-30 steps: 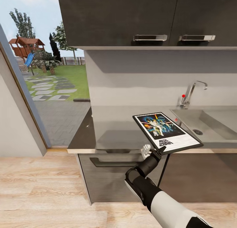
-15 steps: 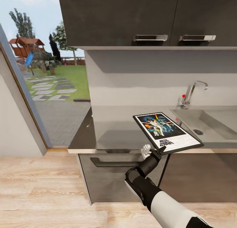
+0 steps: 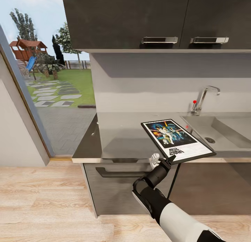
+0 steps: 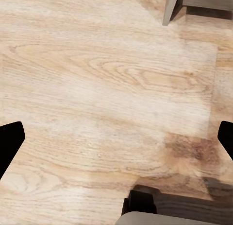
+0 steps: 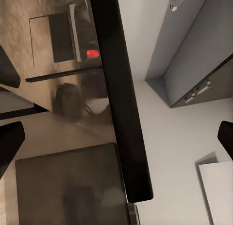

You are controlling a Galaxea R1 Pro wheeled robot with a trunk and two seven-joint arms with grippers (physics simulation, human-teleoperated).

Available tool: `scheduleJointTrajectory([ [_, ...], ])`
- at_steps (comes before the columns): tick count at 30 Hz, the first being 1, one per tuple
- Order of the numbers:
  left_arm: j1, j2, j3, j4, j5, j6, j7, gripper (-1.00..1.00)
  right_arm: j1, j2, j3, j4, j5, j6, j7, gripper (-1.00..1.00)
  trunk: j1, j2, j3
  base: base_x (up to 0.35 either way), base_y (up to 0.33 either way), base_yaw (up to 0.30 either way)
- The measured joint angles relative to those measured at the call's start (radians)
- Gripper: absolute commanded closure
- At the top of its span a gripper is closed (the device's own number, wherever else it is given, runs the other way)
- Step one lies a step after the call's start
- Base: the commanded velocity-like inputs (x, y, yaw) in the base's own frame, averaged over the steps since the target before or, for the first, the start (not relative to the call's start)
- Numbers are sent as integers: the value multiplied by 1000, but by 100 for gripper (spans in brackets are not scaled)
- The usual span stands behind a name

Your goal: Pick up the poster from the kitchen countertop and hang it on one of the wall nails in the kitchen.

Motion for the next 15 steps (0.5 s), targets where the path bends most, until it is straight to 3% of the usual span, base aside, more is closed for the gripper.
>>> scheduleJointTrajectory([
  [15,0,0,1,0,0,0,0,-100,0,0,0,1,0,0,0,-100,0,0,0,0,44,0],
])
